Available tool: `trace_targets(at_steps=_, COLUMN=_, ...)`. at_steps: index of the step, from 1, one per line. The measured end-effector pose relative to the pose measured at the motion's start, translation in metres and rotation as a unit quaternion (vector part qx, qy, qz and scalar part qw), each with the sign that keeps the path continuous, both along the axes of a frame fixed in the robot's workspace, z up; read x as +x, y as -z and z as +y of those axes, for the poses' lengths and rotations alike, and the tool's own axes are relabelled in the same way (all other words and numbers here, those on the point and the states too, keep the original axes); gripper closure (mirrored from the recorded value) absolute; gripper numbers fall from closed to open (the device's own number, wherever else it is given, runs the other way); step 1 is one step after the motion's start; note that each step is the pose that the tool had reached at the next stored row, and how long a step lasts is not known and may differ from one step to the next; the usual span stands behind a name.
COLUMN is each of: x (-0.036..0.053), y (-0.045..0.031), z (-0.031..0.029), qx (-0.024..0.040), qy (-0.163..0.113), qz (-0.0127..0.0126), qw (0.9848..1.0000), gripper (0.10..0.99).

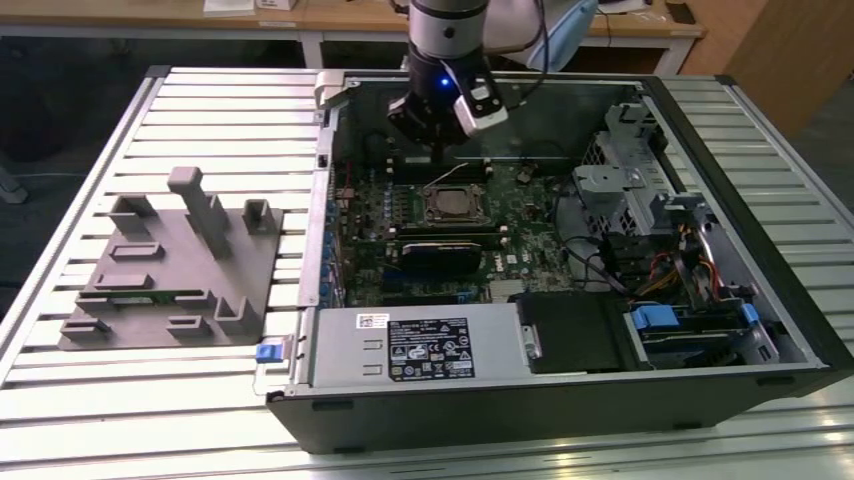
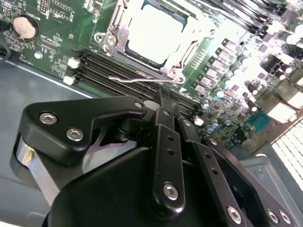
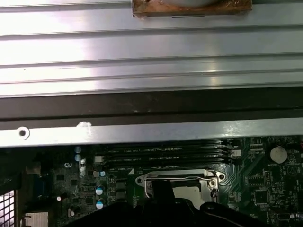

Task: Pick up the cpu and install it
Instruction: 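Install the first cpu locking lever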

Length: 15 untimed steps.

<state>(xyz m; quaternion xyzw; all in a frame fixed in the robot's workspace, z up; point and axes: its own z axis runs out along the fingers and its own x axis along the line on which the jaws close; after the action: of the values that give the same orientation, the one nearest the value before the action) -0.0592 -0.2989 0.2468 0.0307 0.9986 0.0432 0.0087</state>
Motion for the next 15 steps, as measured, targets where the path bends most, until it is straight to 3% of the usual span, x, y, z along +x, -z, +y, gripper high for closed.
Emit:
trace_targets(at_steps=3, x=0.0012, y=0.0022, z=0.0, qx=0.0, qy=-0.014, qz=0.0, qw=0.9999, gripper=0.98)
trace_targets(at_steps=9, x=0.0061, y=0.0068, z=0.0055, qx=-0.0001, qy=-0.014, qz=0.0, qw=0.9999, gripper=0.98)
trace_targets(at_steps=15, x=0.0129, y=0.0098, z=0.0068, qx=-0.0001, qy=-0.014, qz=0.0, qw=0.9999, gripper=0.98)
